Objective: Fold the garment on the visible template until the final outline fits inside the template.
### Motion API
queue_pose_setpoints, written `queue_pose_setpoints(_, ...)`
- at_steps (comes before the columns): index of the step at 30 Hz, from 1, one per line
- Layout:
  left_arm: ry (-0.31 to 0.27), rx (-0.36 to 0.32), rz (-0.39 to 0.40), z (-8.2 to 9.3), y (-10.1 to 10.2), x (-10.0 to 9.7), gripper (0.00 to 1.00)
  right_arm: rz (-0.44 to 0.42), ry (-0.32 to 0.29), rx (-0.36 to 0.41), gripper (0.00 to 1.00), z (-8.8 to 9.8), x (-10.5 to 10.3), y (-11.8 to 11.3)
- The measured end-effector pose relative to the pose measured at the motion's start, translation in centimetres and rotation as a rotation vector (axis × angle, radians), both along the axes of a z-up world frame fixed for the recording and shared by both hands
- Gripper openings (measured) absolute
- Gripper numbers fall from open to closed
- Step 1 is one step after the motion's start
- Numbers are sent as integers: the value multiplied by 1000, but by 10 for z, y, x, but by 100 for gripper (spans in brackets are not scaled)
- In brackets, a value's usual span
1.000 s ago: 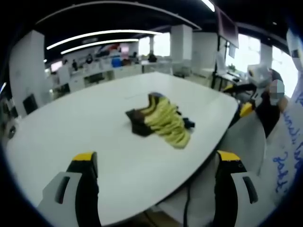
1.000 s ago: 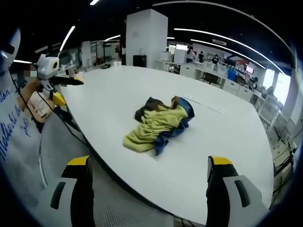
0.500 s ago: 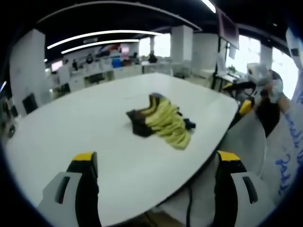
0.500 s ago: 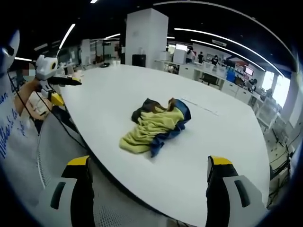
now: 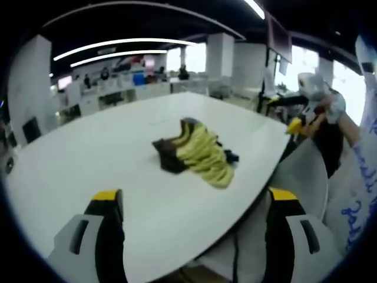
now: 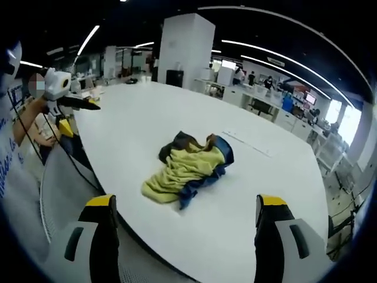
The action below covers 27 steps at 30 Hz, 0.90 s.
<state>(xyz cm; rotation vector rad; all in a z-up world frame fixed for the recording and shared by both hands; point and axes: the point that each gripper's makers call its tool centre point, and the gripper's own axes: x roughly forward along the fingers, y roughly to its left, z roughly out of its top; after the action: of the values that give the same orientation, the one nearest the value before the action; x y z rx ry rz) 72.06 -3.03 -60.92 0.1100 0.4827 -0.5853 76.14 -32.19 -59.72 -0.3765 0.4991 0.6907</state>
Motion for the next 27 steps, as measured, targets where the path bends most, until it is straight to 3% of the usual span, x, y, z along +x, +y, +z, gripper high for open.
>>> queue_pose_setpoints(10, -38, -7, 18, 11, -4, 13, 89, 64, 12, 4, 90, 8, 12, 13)
queue_pose_setpoints(20, -46, 9, 42, 10, -15, 20, 87, 142, 4, -16, 83, 11, 26, 13)
queue_pose_setpoints(25, -63, -2, 45, 14, -24, 27, 86, 183, 8, 1, 74, 14, 28, 14)
queue_pose_setpoints(27, -61, 2, 43, 14, -28, 30, 85, 193, -26, -48, 70, 16, 32, 11)
